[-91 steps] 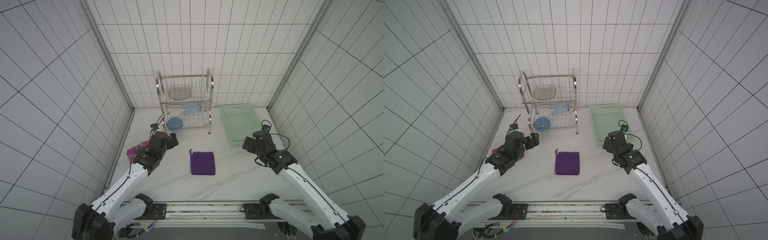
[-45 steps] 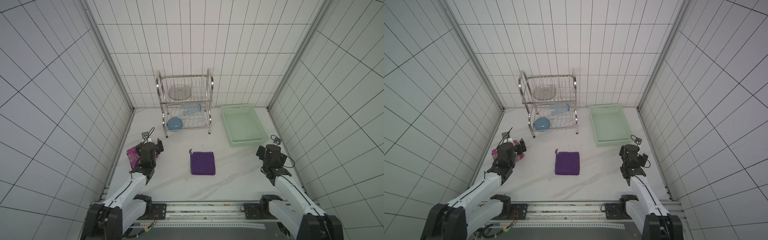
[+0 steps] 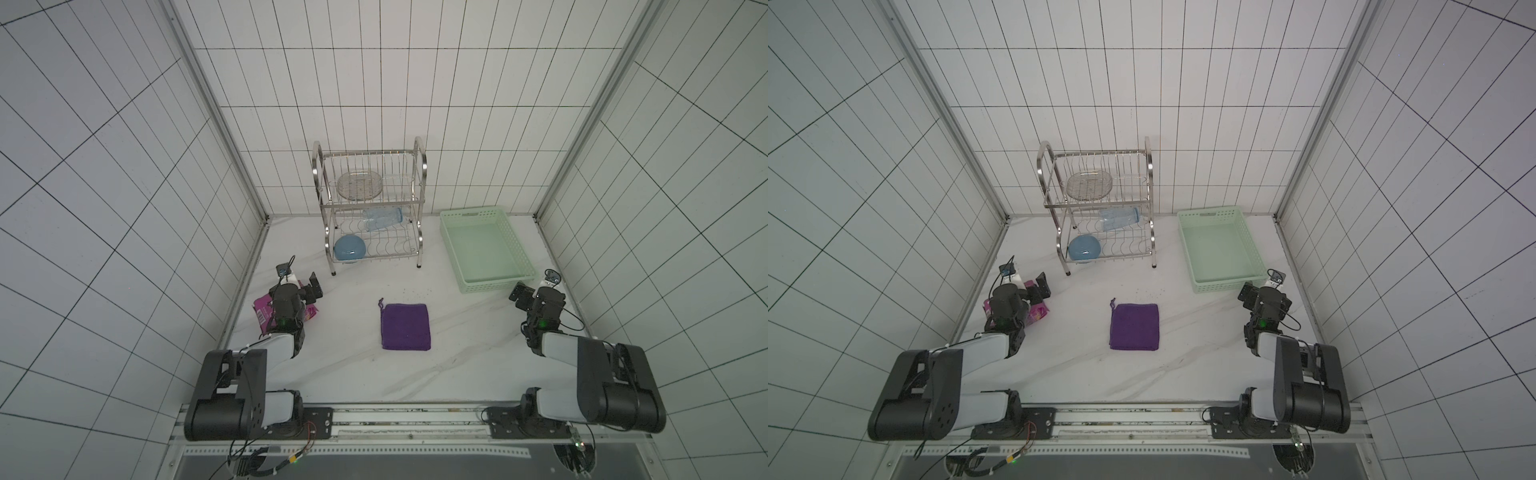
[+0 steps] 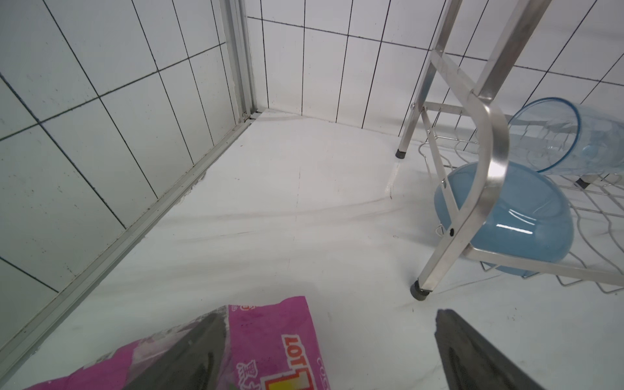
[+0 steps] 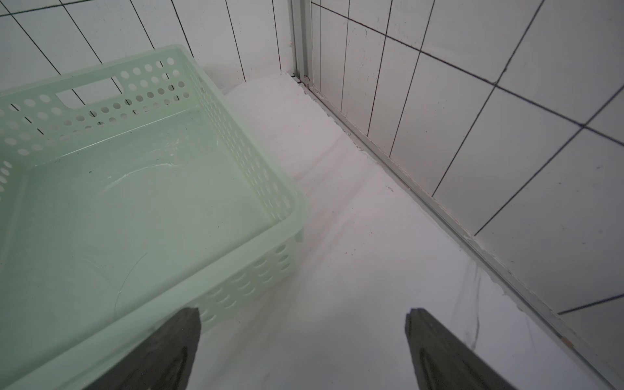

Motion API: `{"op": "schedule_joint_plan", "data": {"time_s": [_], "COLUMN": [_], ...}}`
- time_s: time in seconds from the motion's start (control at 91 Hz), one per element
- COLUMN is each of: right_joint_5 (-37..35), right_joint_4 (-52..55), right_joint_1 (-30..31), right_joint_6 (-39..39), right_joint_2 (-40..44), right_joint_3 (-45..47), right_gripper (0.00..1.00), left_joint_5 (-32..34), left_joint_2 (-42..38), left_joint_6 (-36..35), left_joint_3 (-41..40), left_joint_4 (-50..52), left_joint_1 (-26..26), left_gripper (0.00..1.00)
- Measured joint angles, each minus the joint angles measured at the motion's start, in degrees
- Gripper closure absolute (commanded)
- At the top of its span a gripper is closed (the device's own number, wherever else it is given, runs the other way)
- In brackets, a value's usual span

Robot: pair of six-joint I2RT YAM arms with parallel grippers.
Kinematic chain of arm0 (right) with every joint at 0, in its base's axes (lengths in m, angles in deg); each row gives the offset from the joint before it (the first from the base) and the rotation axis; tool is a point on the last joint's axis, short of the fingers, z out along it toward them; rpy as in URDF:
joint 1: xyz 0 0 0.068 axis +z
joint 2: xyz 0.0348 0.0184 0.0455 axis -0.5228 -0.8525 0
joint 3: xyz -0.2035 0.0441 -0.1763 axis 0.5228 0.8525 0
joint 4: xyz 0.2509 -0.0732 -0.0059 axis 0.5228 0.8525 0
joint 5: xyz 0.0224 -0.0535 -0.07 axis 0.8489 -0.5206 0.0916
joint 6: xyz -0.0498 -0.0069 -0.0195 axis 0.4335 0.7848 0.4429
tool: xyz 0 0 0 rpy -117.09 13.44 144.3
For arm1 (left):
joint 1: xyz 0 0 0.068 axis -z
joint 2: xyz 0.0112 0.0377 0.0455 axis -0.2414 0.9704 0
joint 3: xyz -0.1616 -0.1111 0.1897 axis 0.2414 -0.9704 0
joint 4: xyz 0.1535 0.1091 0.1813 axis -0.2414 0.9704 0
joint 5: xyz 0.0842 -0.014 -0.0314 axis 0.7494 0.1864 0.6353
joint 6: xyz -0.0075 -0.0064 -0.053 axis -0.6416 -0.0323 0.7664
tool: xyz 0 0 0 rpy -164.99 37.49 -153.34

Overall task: Fold the square dishcloth
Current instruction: Reset both arms

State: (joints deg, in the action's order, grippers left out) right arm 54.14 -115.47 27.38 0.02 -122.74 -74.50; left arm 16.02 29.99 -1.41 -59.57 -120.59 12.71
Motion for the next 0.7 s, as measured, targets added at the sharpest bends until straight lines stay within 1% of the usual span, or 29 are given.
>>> {"op": "schedule_joint_plan", "data": {"time_s": [0.099, 0.154, 0.231, 0.33, 0.396, 0.473, 0.517, 0.572, 0.704], "right_joint_5": [3.10, 4.42, 6.49, 8.76, 9.79, 10.73, 11.02, 11.37, 11.76], "right_joint_4": [-2.34, -4.04, -6.21, -5.07, -5.01, -5.05, -5.09, -4.85, -4.52], "right_joint_1": [-0.04, -0.04, -0.07, -0.13, -0.13, -0.13, -0.13, -0.13, -0.13], "right_joint_6": [0.85, 1.27, 1.95, 2.80, 3.15, 3.41, 3.54, 3.61, 3.63], "right_joint_2": [-2.51, -3.69, -6.08, -6.62, -6.64, -6.64, -6.64, -6.64, -6.64], "right_joint_3": [-0.07, -0.07, -0.52, -2.16, -3.10, -3.72, -3.74, -3.74, -3.74], "right_gripper": [0.01, 0.01, 0.01, 0.01, 0.01, 0.01, 0.01, 0.01, 0.01], "left_joint_5": [-0.02, -0.63, -2.23, -4.13, -5.75, -6.64, -6.64, -6.64, -6.62], "left_joint_2": [1.16, 3.74, 7.17, 9.46, 11.52, 13.53, 13.57, 13.57, 13.53], "left_joint_6": [-0.35, -0.87, -1.84, -2.82, -3.69, -3.89, -3.78, -3.76, -3.58], "left_joint_3": [-1.51, -2.25, -2.32, -2.25, -1.05, 2.16, 4.20, 5.90, 6.91], "left_joint_4": [-7.37, -11.56, -13.64, -15.04, -15.26, -12.37, -10.01, -9.62, -8.15], "left_joint_1": [-0.09, -0.09, -0.11, -0.09, -0.11, -0.33, -0.55, -0.81, -1.11], "left_gripper": [0.02, 0.02, 0.02, 0.02, 0.02, 0.02, 0.01, 0.01, 0.02]}}
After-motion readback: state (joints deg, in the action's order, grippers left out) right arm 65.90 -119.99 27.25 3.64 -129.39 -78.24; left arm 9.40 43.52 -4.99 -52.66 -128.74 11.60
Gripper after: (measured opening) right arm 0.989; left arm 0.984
